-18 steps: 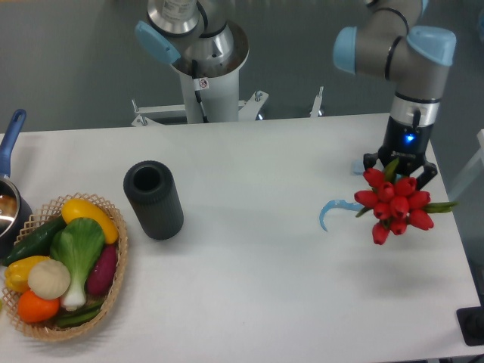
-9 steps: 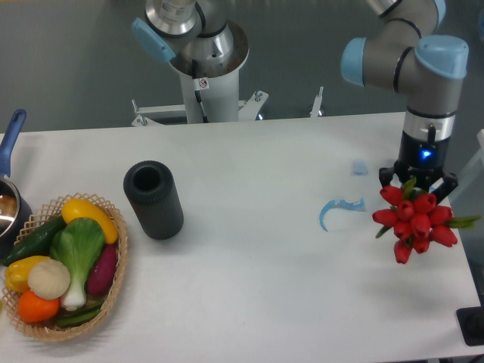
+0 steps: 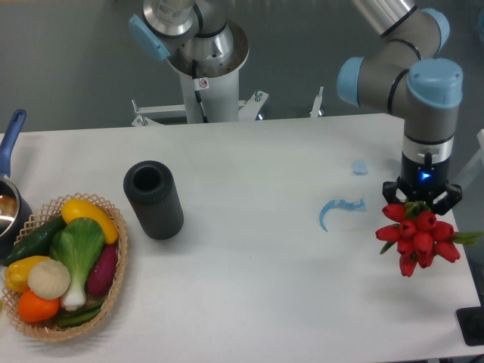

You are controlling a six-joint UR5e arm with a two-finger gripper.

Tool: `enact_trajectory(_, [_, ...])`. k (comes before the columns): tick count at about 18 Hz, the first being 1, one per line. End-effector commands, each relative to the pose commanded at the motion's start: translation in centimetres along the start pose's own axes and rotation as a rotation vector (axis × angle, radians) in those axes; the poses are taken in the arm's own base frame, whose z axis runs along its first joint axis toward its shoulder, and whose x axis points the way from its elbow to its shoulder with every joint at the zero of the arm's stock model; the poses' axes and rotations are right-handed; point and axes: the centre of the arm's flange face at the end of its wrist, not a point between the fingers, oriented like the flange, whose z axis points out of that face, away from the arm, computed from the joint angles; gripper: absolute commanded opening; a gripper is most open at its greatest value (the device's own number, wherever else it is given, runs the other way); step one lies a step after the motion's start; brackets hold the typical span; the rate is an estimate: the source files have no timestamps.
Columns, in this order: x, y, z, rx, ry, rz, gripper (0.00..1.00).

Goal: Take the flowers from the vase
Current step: 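Hold the tulips and move them past the lizard toward the table edge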

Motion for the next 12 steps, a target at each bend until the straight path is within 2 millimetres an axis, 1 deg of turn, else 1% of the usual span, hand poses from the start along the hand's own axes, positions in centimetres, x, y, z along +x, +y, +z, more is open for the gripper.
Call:
enact_trajectory(1, [-0.1,-0.1,0.0,-0.037,0.003,0.020,0.22])
enact_trajectory(2, [0.3,-0.9,0.0,-0.059,0.018,0.044,0.22])
enact_trajectory(4, [0.1,-1.5,0.0,-0.087,0.040,0.054,0.22])
enact_trajectory(8, [-0.6,-1.7,0.2,-0.115,0.044,0.057,0.23])
enact_trajectory(12, [-0.3,-1.6,0.6,-0.119,0.050,0.058,0.22])
